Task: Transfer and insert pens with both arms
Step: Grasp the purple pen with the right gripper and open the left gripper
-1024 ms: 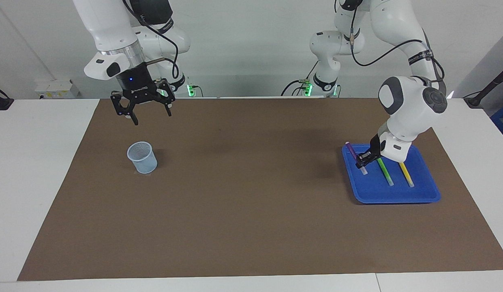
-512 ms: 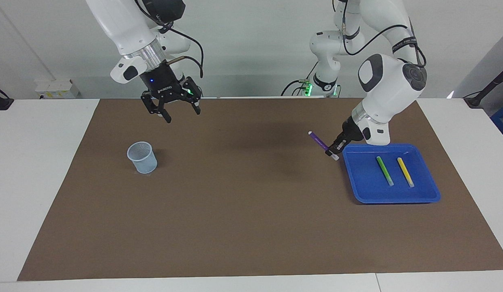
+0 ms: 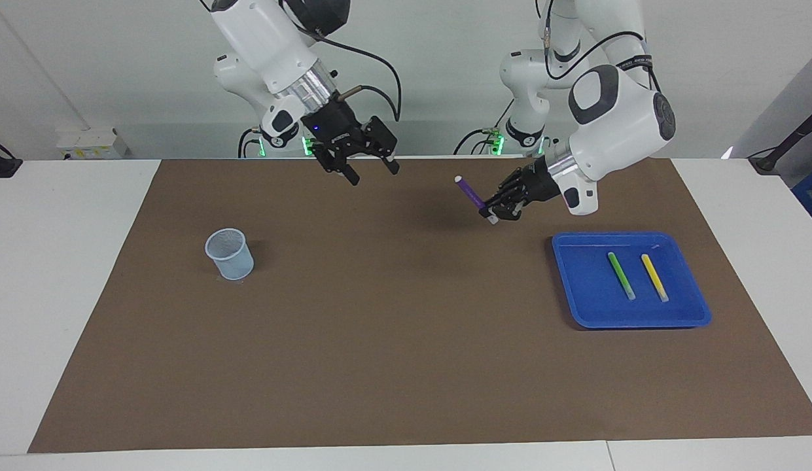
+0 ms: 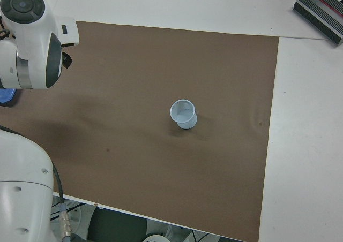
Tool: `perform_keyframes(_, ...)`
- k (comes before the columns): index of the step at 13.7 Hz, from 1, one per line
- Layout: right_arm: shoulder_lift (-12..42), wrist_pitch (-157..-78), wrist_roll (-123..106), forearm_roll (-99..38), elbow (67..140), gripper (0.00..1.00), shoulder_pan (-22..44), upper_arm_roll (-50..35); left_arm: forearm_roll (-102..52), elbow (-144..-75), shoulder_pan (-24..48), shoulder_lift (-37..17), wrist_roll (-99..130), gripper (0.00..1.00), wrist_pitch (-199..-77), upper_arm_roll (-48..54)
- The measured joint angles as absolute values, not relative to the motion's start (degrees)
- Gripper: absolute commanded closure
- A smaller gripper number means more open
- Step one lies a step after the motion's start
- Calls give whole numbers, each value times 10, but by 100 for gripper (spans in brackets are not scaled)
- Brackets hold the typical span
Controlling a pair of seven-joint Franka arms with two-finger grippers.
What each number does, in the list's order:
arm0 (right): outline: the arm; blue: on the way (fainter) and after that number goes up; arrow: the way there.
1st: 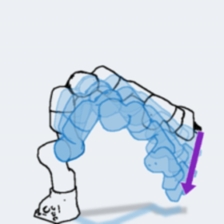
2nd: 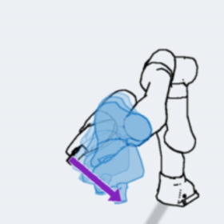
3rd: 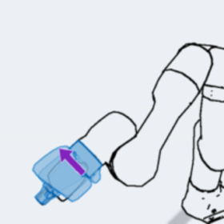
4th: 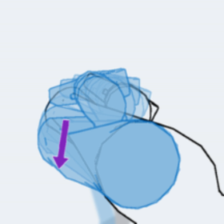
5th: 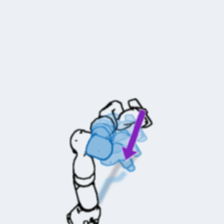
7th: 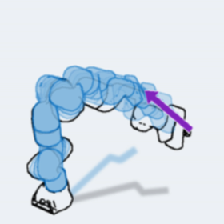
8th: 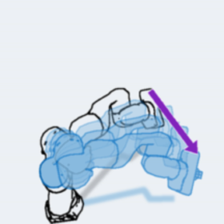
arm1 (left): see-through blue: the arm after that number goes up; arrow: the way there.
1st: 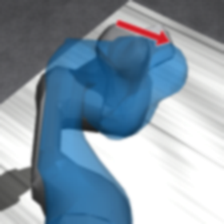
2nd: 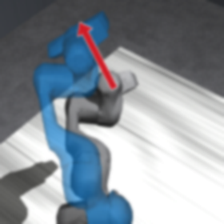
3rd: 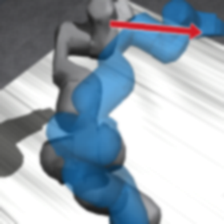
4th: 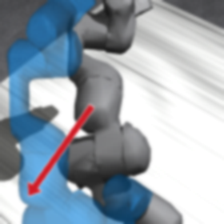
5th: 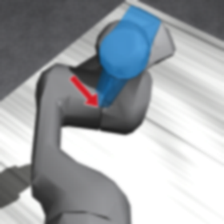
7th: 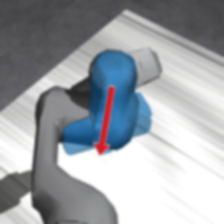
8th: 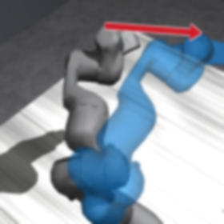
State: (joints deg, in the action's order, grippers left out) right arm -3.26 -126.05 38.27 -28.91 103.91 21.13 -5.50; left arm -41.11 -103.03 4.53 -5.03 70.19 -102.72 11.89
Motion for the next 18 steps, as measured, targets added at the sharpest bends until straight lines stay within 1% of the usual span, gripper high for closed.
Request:
perform_keyframes(3,-33,-1282,422,-289,1040,0,253,-56,-436,-1049,65,-41,749,100,-1044,120)
perform_keyframes(6,-33,-1283,418,-289,1042,8,269,-56,-442,-1072,78,-20,770,100,-1063,120)
perform_keyframes(8,-35,-1283,397,-289,1053,16,285,-56,-442,-1079,80,-8,776,100,-1064,120)
perform_keyframes(10,-38,-1286,356,-289,1070,17,289,-56,-442,-1083,80,-3,780,100,-1065,119)
perform_keyframes(12,-38,-1314,330,-289,1082,30,288,-52,-442,-1084,80,-1,781,100,-1065,119)
perform_keyframes(14,-37,-1327,324,-289,1086,37,288,-51,-442,-1085,80,-1,782,100,-1065,119)
perform_keyframes(18,-37,-1330,323,-289,1087,38,288,-51,-449,-1086,80,-1,783,100,-1066,119)
